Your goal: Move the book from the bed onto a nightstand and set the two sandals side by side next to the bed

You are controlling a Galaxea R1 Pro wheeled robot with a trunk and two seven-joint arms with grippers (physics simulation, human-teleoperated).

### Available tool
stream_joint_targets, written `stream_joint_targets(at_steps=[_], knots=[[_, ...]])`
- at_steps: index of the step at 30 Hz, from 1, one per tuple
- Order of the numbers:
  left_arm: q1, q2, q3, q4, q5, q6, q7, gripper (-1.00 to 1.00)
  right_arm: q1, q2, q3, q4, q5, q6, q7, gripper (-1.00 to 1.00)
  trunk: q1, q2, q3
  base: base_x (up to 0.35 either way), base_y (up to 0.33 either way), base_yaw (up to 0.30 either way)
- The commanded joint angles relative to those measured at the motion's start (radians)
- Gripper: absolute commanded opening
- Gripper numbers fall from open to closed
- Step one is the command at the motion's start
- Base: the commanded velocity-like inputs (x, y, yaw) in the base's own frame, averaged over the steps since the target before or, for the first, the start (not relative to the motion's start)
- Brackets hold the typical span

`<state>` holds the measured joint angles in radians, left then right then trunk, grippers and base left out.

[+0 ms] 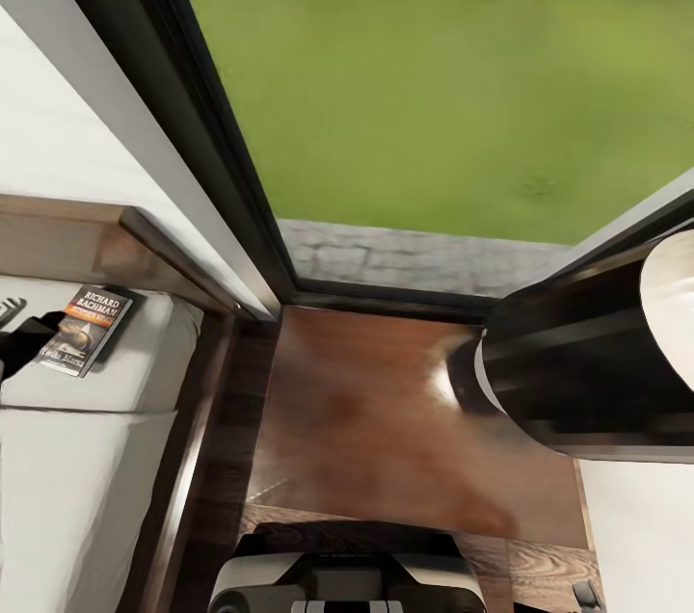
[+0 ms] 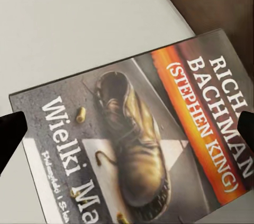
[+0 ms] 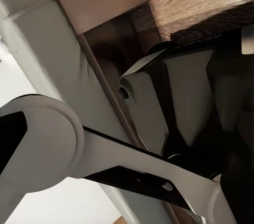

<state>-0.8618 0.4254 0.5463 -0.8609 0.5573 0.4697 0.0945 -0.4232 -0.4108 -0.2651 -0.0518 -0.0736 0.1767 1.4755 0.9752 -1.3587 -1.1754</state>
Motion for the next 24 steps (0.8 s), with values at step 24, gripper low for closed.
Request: stream_joint_targets(at_steps=[24], knots=[[0.0, 0.006, -0.005, -0.005, 0.012, 0.063, -0.054, 1.0, 0.0, 0.0, 0.006, 0.001, -0.008, 0.01, 0.003, 1.0, 0.0, 0.0, 0.0, 0.0, 0.0, 0.0]])
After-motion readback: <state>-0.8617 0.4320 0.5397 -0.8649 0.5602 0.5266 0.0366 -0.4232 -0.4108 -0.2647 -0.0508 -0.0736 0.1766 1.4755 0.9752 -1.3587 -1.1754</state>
